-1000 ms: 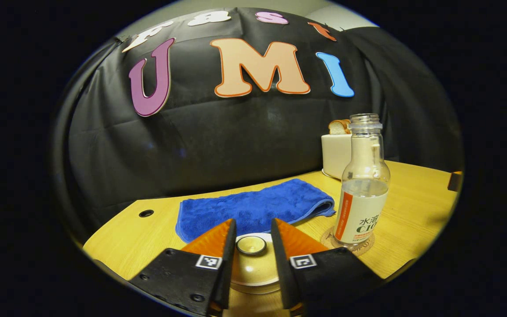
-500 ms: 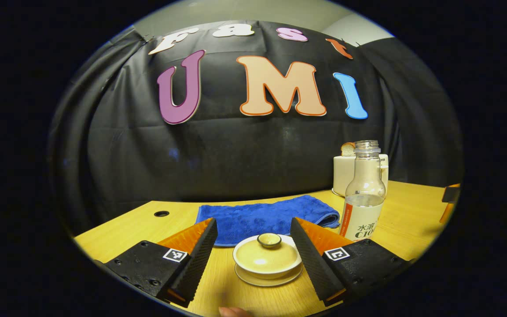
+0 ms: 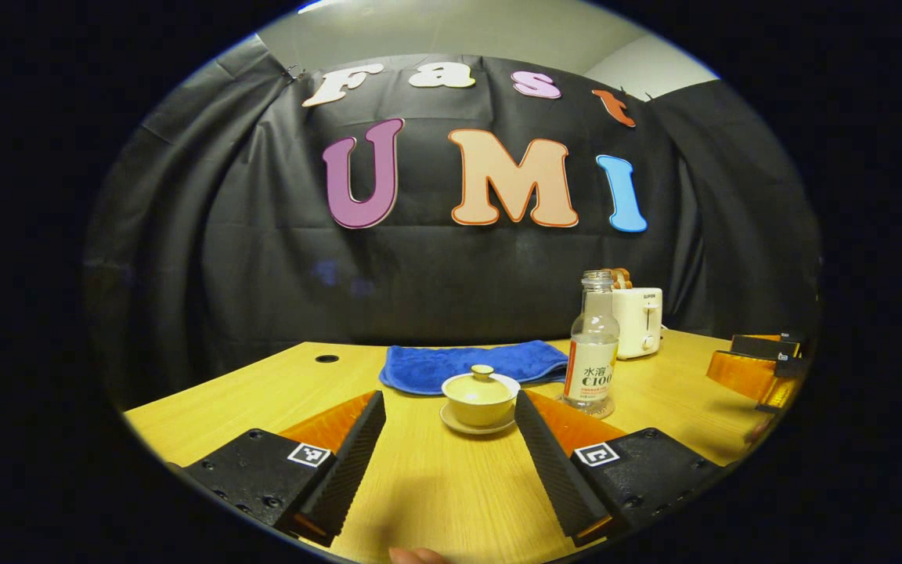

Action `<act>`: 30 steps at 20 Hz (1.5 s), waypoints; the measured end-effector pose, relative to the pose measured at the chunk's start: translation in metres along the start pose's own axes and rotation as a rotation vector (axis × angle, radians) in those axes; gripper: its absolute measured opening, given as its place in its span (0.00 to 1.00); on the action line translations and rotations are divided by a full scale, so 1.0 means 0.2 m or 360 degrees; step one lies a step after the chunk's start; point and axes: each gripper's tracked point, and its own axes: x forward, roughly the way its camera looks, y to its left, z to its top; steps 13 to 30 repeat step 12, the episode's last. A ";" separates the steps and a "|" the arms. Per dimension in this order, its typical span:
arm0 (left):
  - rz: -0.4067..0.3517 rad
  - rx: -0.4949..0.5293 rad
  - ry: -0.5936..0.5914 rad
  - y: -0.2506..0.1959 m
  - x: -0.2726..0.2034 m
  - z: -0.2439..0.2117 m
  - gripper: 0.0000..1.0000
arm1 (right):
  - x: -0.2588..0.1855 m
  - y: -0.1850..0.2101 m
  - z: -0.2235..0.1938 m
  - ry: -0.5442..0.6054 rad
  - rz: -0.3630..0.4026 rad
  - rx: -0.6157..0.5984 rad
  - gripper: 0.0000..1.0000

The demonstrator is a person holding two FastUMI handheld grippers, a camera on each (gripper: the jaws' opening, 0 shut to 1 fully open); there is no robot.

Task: Open the teacup lid with one hand, grasp the water bottle and pour water into the teacup with the other hand; after pouring, place the water bottle on the coaster and then close the teacup lid.

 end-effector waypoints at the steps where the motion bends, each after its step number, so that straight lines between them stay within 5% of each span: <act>1: 0.0007 0.0000 -0.0004 -0.01 -0.04 0.00 0.97 | -0.02 0.00 0.00 0.0000 -0.0008 -0.0001 0.95; 30: -0.0002 0.0003 -0.0002 -0.07 -0.21 0.00 0.96 | -0.11 0.01 0.01 -0.0006 -0.0054 -0.0003 0.95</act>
